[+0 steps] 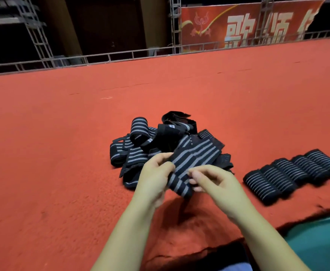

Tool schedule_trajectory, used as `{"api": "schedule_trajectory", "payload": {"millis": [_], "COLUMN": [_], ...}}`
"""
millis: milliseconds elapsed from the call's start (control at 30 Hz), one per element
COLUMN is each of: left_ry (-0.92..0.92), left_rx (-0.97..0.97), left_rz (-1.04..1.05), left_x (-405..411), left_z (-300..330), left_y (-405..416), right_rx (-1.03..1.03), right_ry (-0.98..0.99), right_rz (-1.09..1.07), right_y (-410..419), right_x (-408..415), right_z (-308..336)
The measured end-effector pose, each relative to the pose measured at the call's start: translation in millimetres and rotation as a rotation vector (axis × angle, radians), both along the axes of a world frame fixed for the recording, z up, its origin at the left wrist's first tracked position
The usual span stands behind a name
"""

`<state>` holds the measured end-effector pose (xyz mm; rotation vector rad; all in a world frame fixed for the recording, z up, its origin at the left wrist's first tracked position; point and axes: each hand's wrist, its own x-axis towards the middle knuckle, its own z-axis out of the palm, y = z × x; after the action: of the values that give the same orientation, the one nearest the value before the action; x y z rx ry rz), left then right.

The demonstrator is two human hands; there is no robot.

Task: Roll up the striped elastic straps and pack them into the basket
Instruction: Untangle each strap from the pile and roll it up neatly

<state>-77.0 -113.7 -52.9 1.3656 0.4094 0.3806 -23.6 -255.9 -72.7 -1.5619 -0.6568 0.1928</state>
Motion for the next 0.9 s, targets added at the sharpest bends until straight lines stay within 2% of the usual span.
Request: {"api": "schedule_trajectory", "payload": {"millis": [67, 133, 300, 367, 500, 600, 733, 800, 900], "left_ry": [-0.017, -0.014, 0.017, 0.064, 0.172, 0.183, 0.158, 0.140, 0.143], "left_rx": [0.097, 0.138, 0.225, 0.284, 0.322, 0.294, 0.287, 0.255, 0.239], "left_rz": [0.131, 0.202, 0.237, 0.234, 0.180, 0.170, 0.189, 0.202, 0.226], "left_x": [-12, -30, -72, -83, -88, -88, -86, -86, -85], "left_z": [-8, -13, -5, -6, -17, -30, -37, -38, -40], "left_y": [9, 19, 45, 52, 55, 57, 63, 64, 65], "right_rx": [0.075, 0.035, -0.041, -0.110, -0.307, -0.186, -0.212, -0.259, -0.367], "right_ry": [0.209, 0.274, 0.350, 0.335, 0.180, 0.206, -0.034, -0.022, 0.140], "right_rz": [-0.133, -0.303, -0.343, -0.349, -0.466, -0.469, -0.615, -0.677, -0.625], "right_y": [-6, -9, 12, 26, 47, 58, 55, 45, 38], "right_x": [9, 23, 50, 59, 70, 71, 74, 83, 97], "right_z": [-14, -26, -40, -44, -53, -57, -61, -61, -61]}}
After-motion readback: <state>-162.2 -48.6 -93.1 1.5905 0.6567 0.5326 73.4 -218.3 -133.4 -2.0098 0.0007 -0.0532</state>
